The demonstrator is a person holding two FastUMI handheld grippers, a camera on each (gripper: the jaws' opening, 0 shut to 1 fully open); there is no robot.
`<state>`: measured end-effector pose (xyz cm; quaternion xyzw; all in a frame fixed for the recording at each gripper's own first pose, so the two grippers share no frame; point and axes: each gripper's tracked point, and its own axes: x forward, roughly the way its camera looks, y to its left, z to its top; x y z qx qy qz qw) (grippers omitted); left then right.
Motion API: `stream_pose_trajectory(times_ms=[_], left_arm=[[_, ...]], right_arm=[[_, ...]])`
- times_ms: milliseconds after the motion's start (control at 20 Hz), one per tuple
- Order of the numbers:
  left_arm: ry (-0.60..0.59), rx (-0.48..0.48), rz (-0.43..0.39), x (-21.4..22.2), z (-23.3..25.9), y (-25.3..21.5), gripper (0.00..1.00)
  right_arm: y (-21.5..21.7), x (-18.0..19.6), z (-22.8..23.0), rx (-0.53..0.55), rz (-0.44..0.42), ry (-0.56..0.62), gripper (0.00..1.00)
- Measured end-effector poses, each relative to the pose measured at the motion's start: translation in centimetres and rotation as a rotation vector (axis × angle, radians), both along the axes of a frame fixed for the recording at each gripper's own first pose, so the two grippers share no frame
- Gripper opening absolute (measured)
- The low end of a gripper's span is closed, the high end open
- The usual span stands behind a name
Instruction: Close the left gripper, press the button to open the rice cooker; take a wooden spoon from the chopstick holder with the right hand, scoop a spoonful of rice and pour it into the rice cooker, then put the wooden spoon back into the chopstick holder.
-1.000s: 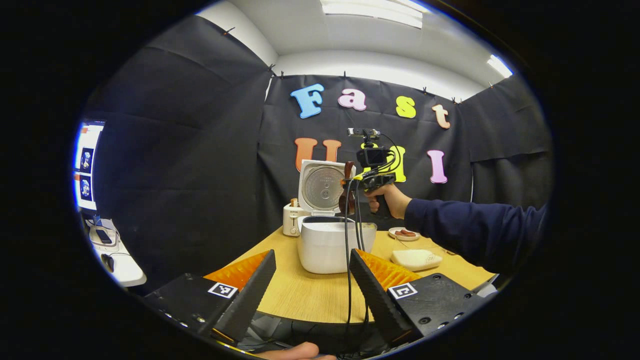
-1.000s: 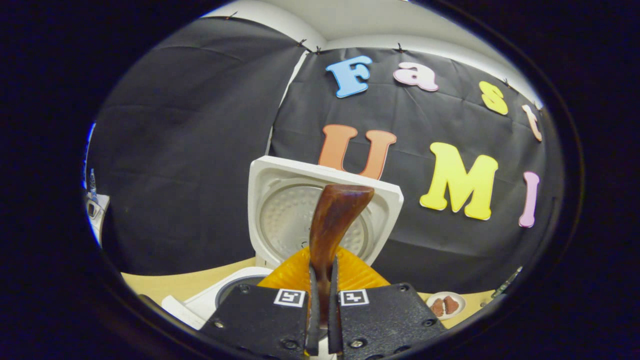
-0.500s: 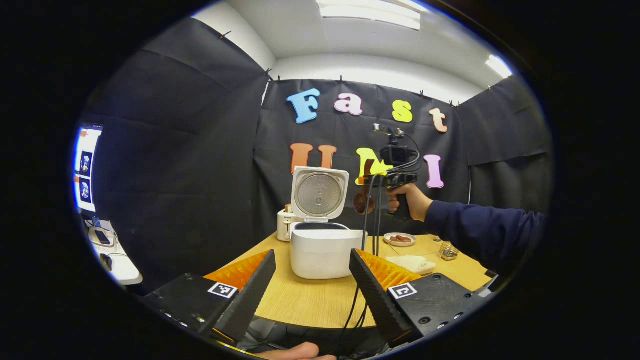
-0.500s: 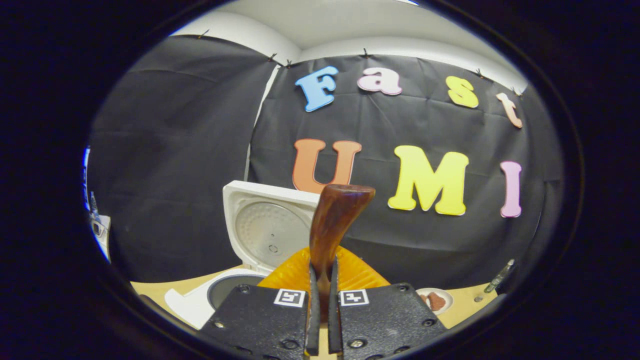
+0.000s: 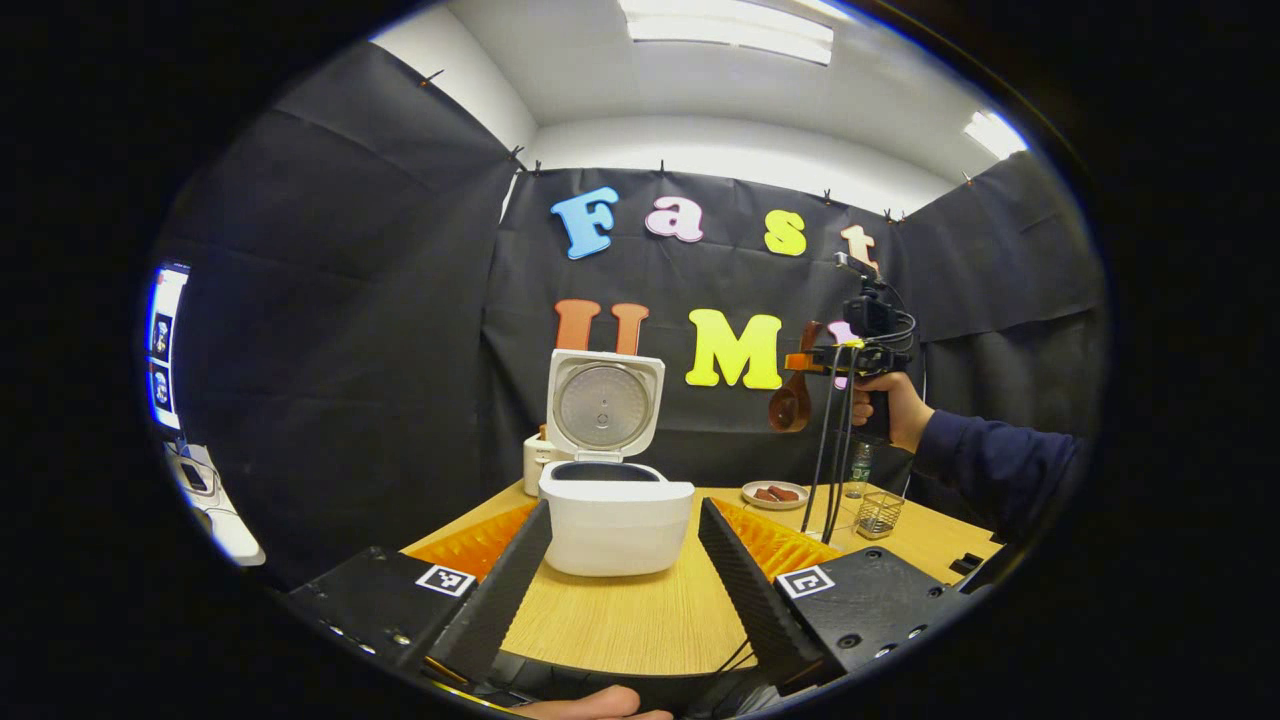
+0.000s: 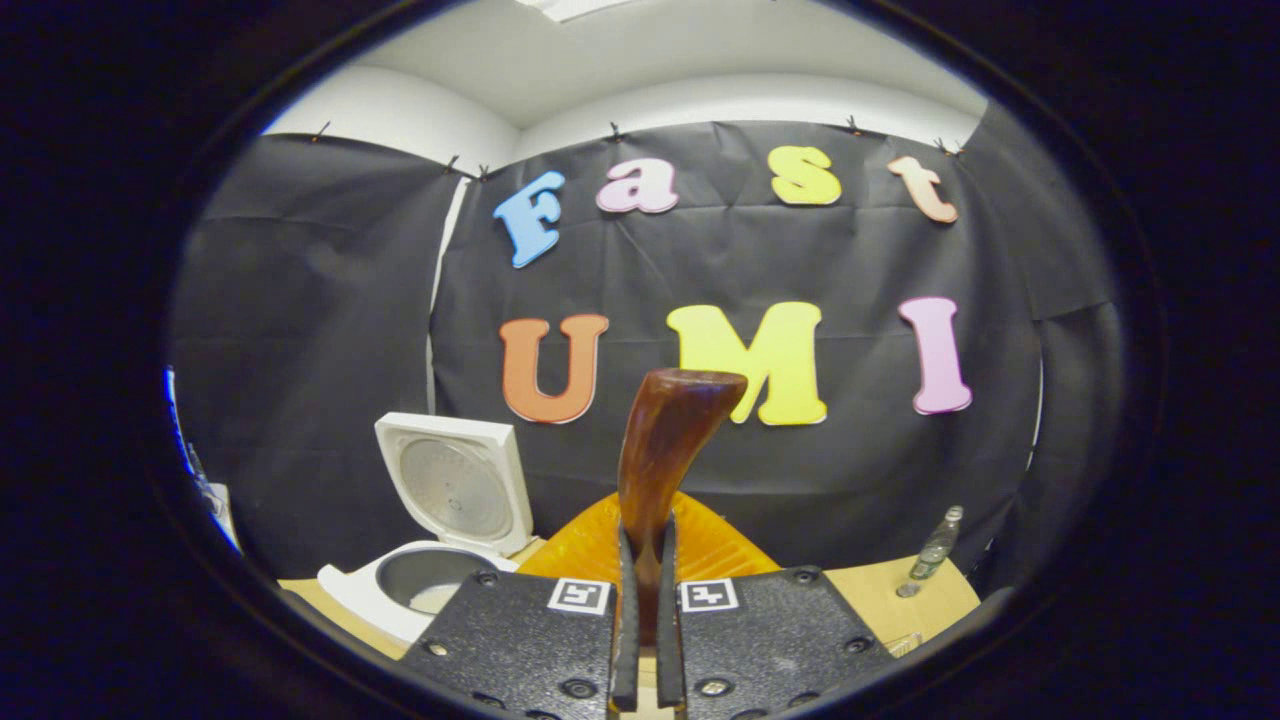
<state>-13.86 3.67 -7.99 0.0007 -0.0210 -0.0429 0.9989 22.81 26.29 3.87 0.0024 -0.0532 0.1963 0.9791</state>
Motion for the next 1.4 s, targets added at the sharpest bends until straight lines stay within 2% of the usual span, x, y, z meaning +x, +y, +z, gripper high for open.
stream_pose_trajectory(times_ms=[300, 550, 950, 1400], left_arm=[[-0.005, 0.016, -0.032, 0.5, 0.6, -3.4, 0.94], [-0.005, 0.011, -0.053, 1.3, 0.5, -5.8, 0.94], [0.022, 0.034, -0.101, 4.7, -0.7, -9.8, 0.94], [-0.005, -0.021, -0.033, 10.9, 0.1, -8.8, 0.94]], right_arm=[[-11.7, 0.8, 0.3, 0.058, -0.127, -0.014, 0.12], [-18.3, 1.5, -0.4, -0.006, -0.212, -0.004, 0.13], [-23.5, 4.2, -7.8, -0.042, -0.236, 0.094, 0.14], [-27.3, 7.9, -18.3, 0.029, -0.241, 0.240, 0.15]])
